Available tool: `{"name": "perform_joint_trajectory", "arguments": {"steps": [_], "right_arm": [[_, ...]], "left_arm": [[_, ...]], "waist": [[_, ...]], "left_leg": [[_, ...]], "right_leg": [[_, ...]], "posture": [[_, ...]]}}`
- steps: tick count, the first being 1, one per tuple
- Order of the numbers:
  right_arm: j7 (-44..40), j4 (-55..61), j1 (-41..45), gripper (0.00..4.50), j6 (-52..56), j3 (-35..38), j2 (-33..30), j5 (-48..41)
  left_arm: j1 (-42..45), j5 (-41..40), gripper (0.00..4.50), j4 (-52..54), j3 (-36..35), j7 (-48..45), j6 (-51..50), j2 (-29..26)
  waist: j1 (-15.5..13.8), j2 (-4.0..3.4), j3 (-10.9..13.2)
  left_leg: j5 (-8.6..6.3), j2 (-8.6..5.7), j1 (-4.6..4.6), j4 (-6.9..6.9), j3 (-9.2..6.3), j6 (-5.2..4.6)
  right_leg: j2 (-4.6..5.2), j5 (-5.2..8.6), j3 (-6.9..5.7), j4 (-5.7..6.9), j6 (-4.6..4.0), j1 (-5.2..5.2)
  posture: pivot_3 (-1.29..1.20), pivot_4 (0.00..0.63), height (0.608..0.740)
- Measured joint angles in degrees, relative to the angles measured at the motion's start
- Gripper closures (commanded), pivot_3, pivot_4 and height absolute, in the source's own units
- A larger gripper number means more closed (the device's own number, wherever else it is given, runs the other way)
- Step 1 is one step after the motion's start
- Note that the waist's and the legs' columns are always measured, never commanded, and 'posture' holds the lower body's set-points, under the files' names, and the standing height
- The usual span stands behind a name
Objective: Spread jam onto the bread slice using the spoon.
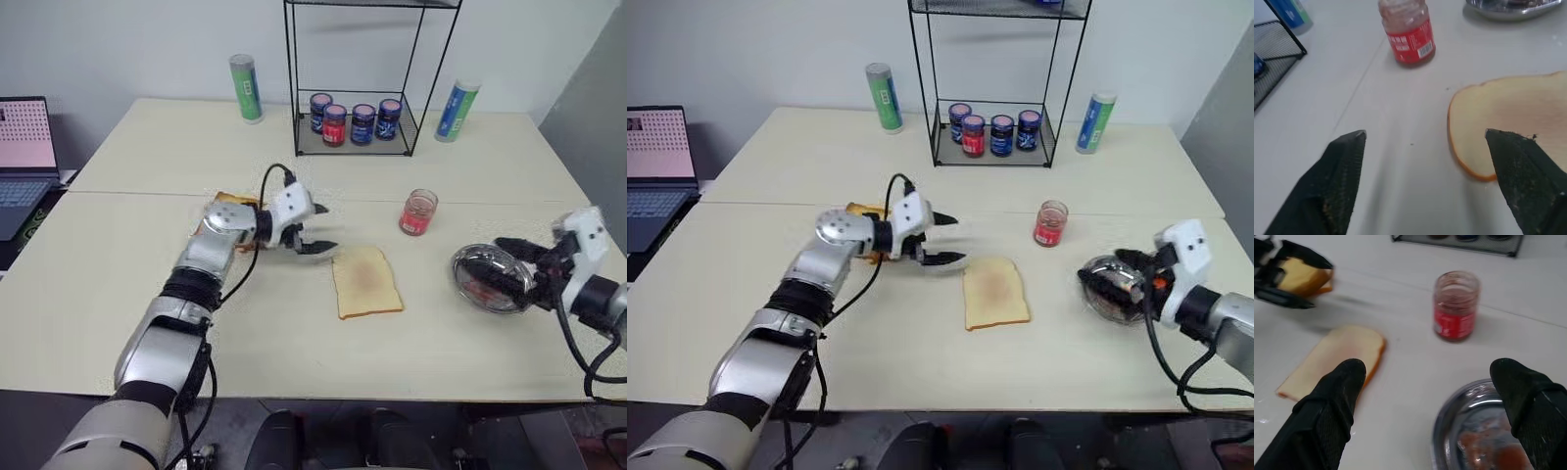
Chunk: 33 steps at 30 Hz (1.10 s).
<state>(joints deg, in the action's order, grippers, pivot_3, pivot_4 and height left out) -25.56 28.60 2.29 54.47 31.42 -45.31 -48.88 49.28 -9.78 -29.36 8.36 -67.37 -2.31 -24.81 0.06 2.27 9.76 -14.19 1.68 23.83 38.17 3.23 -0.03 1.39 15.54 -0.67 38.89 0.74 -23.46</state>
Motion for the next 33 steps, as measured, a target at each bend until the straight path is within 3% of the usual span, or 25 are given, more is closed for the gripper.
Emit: {"name": "perform_joint_trajectory", "arguments": {"steps": [4,8,11,17,25,33], "right_arm": [[4.6,-6.8,-0.8,0.0,-1.2,5.2,5.5,0.8],[6.7,-16.5,0.9,0.0,-1.0,9.0,9.1,-1.4],[6.7,-21.9,1.9,0.0,-0.8,10.0,9.5,-2.0],[4.0,-38.3,11.5,0.0,-0.8,9.1,9.4,-1.9],[-4.0,-60.2,23.9,0.0,-6.5,0.7,8.1,5.3],[-9.4,-70.7,29.7,0.0,-11.7,-1.9,7.5,10.0]], "left_arm": [[-5.3,-11.2,0.04,20.4,-1.5,-2.6,-15.8,-0.8],[-8.5,-17.3,0.04,33.9,-0.7,-0.6,-27.1,-0.8],[-9.4,-19.2,0.04,38.0,0.2,0.9,-31.2,-0.6],[-11.5,-19.2,0.04,39.6,2.6,4.8,-32.4,2.4],[-11.5,-19.4,0.04,41.1,2.6,7.1,-33.4,2.5],[-12.0,-19.5,0.04,43.3,2.6,8.8,-34.7,2.4]], "waist": [[0.0,-0.05,0.0],[0.1,-0.26,-0.1],[0.3,-0.49,-0.2],[0.6,-0.56,-0.2],[0.9,-0.63,-0.2],[1.1,-0.64,-0.2]], "left_leg": [[0.01,-0.02,-0.05,0.0,0.02,0.02],[0.01,-0.02,-0.24,-0.01,0.04,0.01],[0.0,-0.01,-0.37,-0.07,0.11,0.0],[0.0,0.01,-0.47,-0.1,0.16,-0.01],[0.0,0.0,-0.46,-0.11,0.19,-0.01],[0.01,0.01,-0.46,-0.11,0.2,0.0]], "right_leg": [[0.08,0.0,0.04,0.04,0.0,0.02],[-0.01,0.0,0.07,0.08,-0.01,0.15],[-0.08,0.01,0.17,0.08,0.0,0.2],[-0.17,0.01,0.25,0.08,0.0,0.27],[-0.17,0.01,0.27,0.04,-0.01,0.27],[-0.15,0.0,0.28,0.04,-0.01,0.27]], "posture": [[0.0,0.15,0.74],[0.0,0.15,0.74],[0.0,0.15,0.74],[0.0,0.15,0.74],[0.0,0.15,0.74],[0.0,0.15,0.74]]}}
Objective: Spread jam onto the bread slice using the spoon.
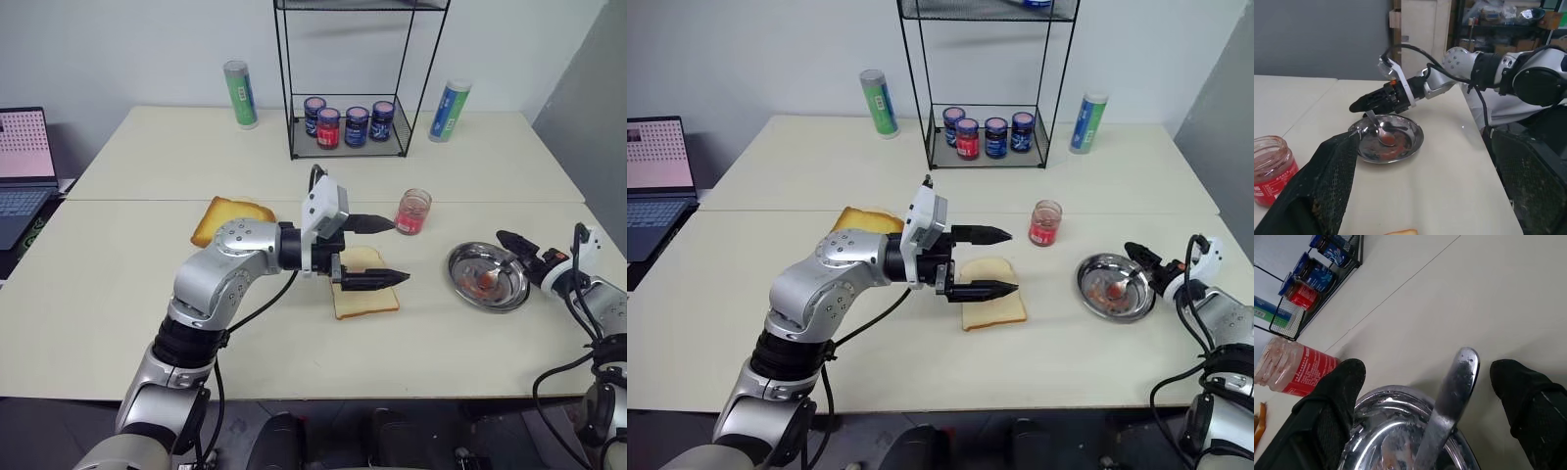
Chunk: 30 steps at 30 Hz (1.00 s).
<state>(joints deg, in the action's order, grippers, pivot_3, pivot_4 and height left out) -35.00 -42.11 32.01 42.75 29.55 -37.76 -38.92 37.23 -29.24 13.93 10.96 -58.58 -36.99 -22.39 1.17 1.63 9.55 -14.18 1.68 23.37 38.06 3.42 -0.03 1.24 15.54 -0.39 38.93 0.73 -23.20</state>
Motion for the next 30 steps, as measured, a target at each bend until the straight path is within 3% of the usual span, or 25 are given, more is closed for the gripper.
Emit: {"name": "perform_joint_trajectory", "arguments": {"steps": [1,4,19,30], "right_arm": [[-0.4,-0.9,0.5,0.0,-0.3,0.0,0.0,0.1],[-1.2,-2.9,1.3,0.54,-1.0,0.1,0.0,0.1],[-2.4,-6.8,2.5,4.32,-3.1,0.7,-0.3,2.1],[-3.3,-5.2,2.5,4.44,-2.8,1.4,-0.6,1.6]], "left_arm": [[-0.5,0.0,0.04,0.3,0.0,0.5,-0.1,0.0],[-1.2,0.0,0.0,1.2,0.0,0.9,-0.5,-0.2],[-1.1,0.0,0.0,1.3,0.0,0.8,-0.4,-0.8],[-1.2,0.0,0.0,1.3,0.0,0.4,-0.4,-0.9]], "waist": [[0.2,0.0,0.0],[0.4,0.0,0.0],[0.5,0.0,0.0],[0.4,0.01,0.0]], "left_leg": [[0.0,0.0,0.0,0.0,0.01,0.0],[0.0,0.0,0.0,0.0,0.0,0.01],[0.01,0.0,0.0,-0.01,0.0,0.01],[0.0,-0.01,0.0,-0.01,0.0,0.01]], "right_leg": [[0.0,0.0,0.01,0.0,0.0,0.0],[0.01,0.0,0.0,0.01,0.0,0.0],[0.01,0.0,-0.01,0.0,0.01,0.0],[0.04,0.0,-0.02,-0.02,0.01,0.03]], "posture": [[0.0,0.15,0.74],[0.0,0.15,0.74],[0.0,0.15,0.74],[0.0,0.15,0.74]]}}
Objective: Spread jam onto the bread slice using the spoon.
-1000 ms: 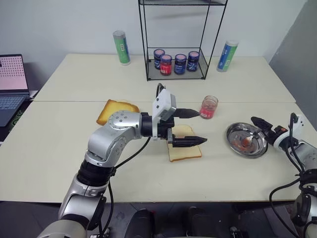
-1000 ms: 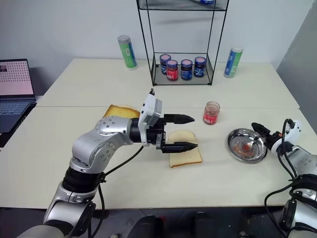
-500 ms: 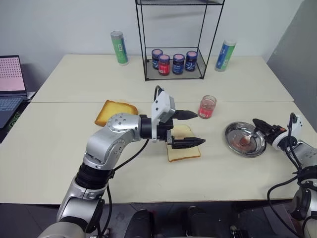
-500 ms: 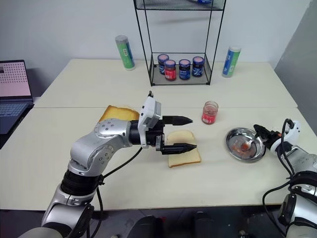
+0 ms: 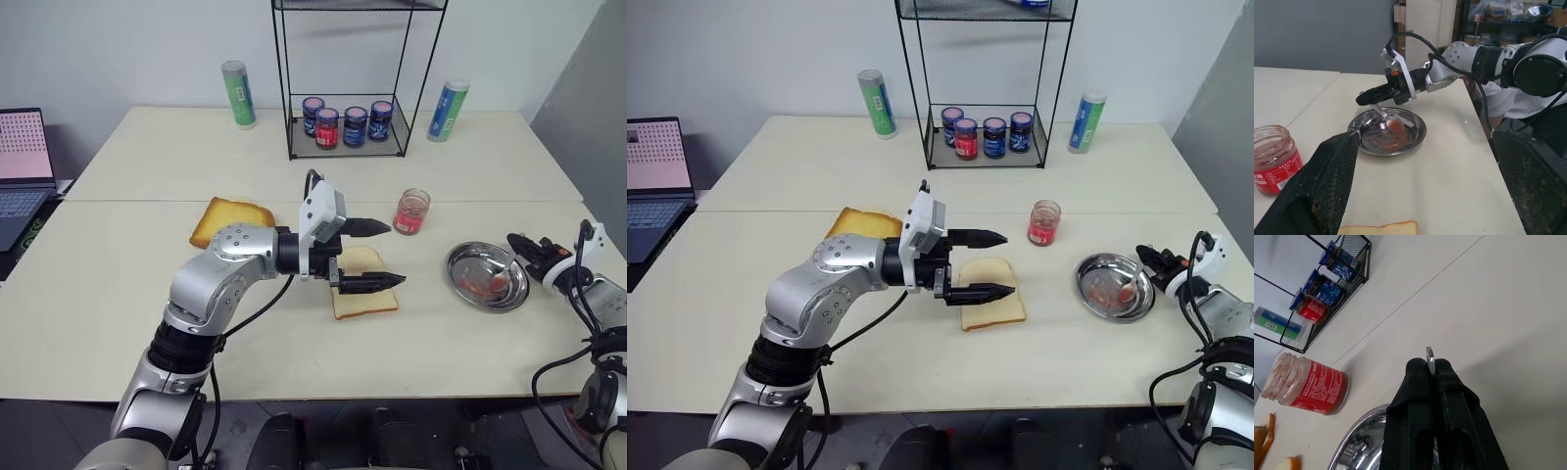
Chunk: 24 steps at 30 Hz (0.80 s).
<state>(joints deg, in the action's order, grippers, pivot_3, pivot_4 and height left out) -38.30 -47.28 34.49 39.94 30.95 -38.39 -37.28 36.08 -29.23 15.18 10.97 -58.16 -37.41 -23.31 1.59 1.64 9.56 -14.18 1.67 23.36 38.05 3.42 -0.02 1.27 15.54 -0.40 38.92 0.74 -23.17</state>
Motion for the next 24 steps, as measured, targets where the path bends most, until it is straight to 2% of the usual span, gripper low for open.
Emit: {"name": "perform_joint_trajectory", "arguments": {"steps": [4,6,11,14,19,24], "right_arm": [[1.0,4.3,-1.7,4.44,2.8,1.4,0.1,-1.0],[3.0,10.9,-3.3,4.44,6.4,3.0,0.7,-3.6],[11.4,29.6,-4.5,4.44,14.8,9.0,3.9,-13.2],[18.6,38.0,-3.9,4.44,17.8,11.3,9.0,-19.2],[29.8,43.0,1.9,4.44,17.9,11.5,17.6,-26.3],[34.8,41.8,8.7,4.44,12.4,9.5,22.6,-26.8]], "left_arm": [[-0.1,-0.1,0.0,0.0,0.0,-0.1,0.0,-0.6],[-0.9,-0.8,0.0,0.1,-0.4,-0.1,-0.5,-1.9],[-2.8,-2.4,0.0,0.2,-2.7,-0.1,-1.3,-4.6],[-3.6,-2.7,0.0,0.2,-3.4,0.2,-1.3,-4.8],[-3.9,-3.1,0.0,-0.3,-5.1,2.2,-1.3,-4.6],[-3.9,-3.3,0.0,-1.6,-6.6,4.6,-1.1,-3.9]], "waist": [[0.0,-0.02,0.0],[0.0,-0.15,0.1],[0.1,-0.21,0.1],[0.1,-0.21,0.1],[0.1,-0.24,0.1],[0.1,-0.24,0.1]], "left_leg": [[0.0,0.0,0.01,-0.01,0.0,0.0],[0.0,0.02,0.02,-0.02,0.01,0.0],[0.0,0.12,0.01,-0.05,-0.07,0.01],[0.0,0.09,0.01,-0.06,-0.05,0.01],[0.0,0.06,0.03,-0.07,-0.04,0.0],[0.0,0.04,0.11,-0.08,-0.04,0.0]], "right_leg": [[0.01,0.0,0.0,0.0,0.0,-0.01],[0.01,0.0,0.03,0.02,0.0,-0.05],[0.0,0.04,-0.07,0.04,0.06,-0.06],[0.0,0.05,-0.03,0.04,0.08,-0.05],[0.0,0.01,-0.04,0.03,0.02,-0.08],[0.01,0.0,-0.05,0.0,0.0,-0.13]], "posture": [[0.0,0.15,0.74],[0.0,0.15,0.74],[0.0,0.15,0.74],[0.0,0.15,0.74],[0.0,0.15,0.74],[0.0,0.15,0.74]]}}
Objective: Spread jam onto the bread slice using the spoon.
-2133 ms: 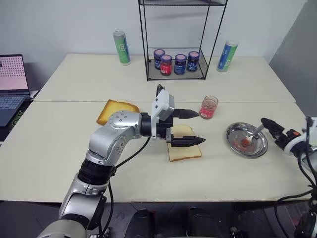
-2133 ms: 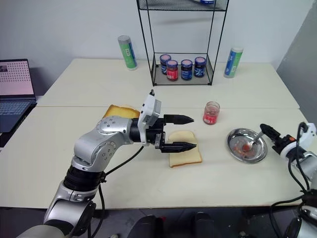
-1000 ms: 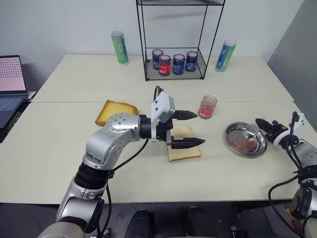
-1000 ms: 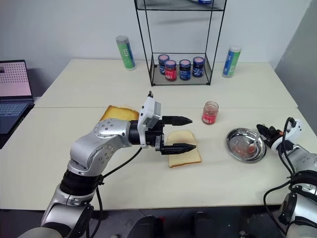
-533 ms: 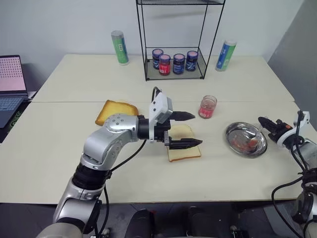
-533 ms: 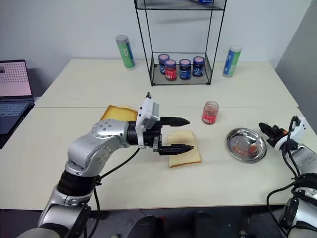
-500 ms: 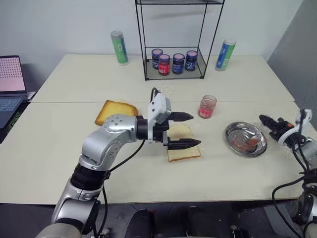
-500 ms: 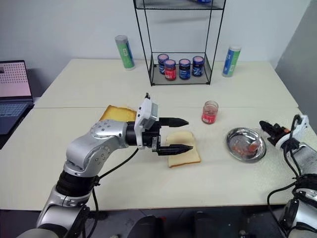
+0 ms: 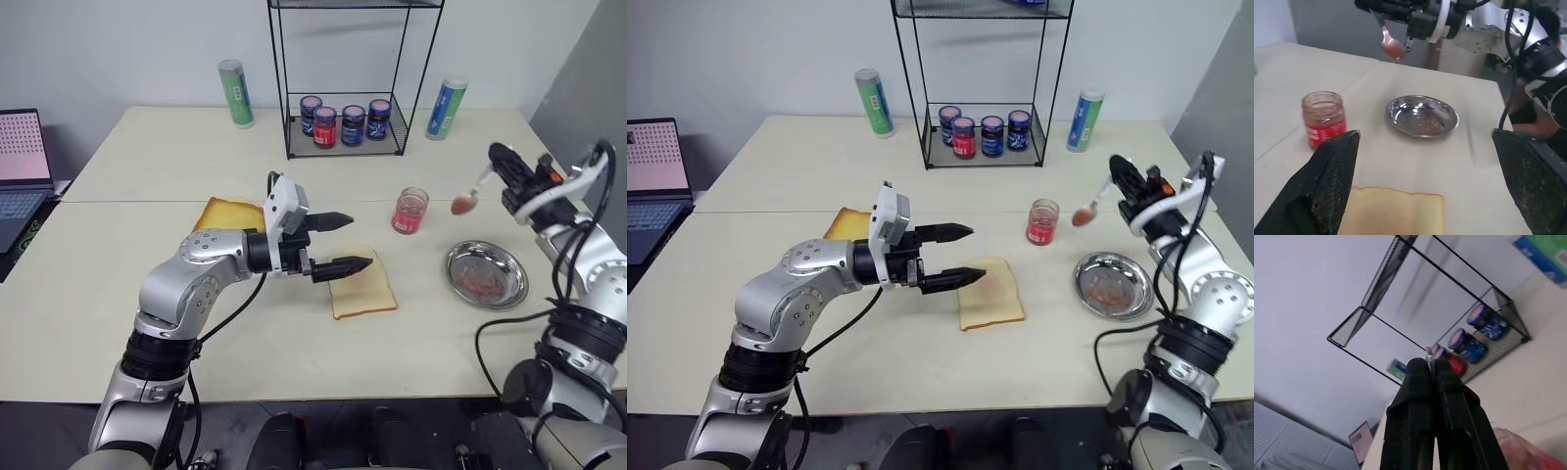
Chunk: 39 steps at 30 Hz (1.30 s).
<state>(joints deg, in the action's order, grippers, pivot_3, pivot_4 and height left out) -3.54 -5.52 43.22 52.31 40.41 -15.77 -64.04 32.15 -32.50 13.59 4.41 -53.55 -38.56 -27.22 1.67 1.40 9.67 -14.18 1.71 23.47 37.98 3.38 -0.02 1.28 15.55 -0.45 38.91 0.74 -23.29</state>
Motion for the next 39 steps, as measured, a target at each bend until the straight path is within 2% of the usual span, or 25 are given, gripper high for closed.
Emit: {"name": "perform_joint_trajectory", "arguments": {"steps": [6,16,24,39], "right_arm": [[-1.2,-10.2,7.2,4.44,-9.6,-4.0,1.6,4.6],[-7.4,-24.4,9.2,4.44,-23.6,-12.0,1.3,18.8],[-9.7,-28.8,10.1,4.44,-29.4,-14.2,1.5,24.2],[-12.8,-29.5,9.4,4.44,-44.1,-24.4,1.7,39.8]], "left_arm": [[0.1,0.0,0.0,0.0,-0.1,2.5,0.2,0.5],[0.1,-0.2,0.0,1.7,-0.3,5.3,0.0,-0.1],[0.0,-0.8,0.0,2.8,-0.4,5.9,-0.9,-0.7],[0.0,-1.3,0.0,2.8,-0.4,6.8,-1.0,-1.1]], "waist": [[0.0,0.0,0.0],[0.0,-0.02,0.0],[0.0,-0.03,0.0],[0.0,-0.04,0.0]], "left_leg": [[0.0,-0.01,0.03,-0.03,0.01,0.0],[0.0,0.01,0.24,-0.03,0.01,0.0],[0.0,0.02,0.26,-0.03,0.0,0.01],[0.01,0.03,0.26,-0.03,-0.01,0.02]], "right_leg": [[0.02,0.0,0.0,-0.03,-0.01,-0.03],[0.05,-0.01,0.0,0.01,-0.02,-0.25],[0.15,-0.01,-0.02,0.0,-0.03,-0.26],[0.23,-0.01,-0.04,0.0,-0.03,-0.28]], "posture": [[0.0,0.15,0.74],[0.0,0.15,0.74],[0.0,0.15,0.74],[0.0,0.15,0.74]]}}
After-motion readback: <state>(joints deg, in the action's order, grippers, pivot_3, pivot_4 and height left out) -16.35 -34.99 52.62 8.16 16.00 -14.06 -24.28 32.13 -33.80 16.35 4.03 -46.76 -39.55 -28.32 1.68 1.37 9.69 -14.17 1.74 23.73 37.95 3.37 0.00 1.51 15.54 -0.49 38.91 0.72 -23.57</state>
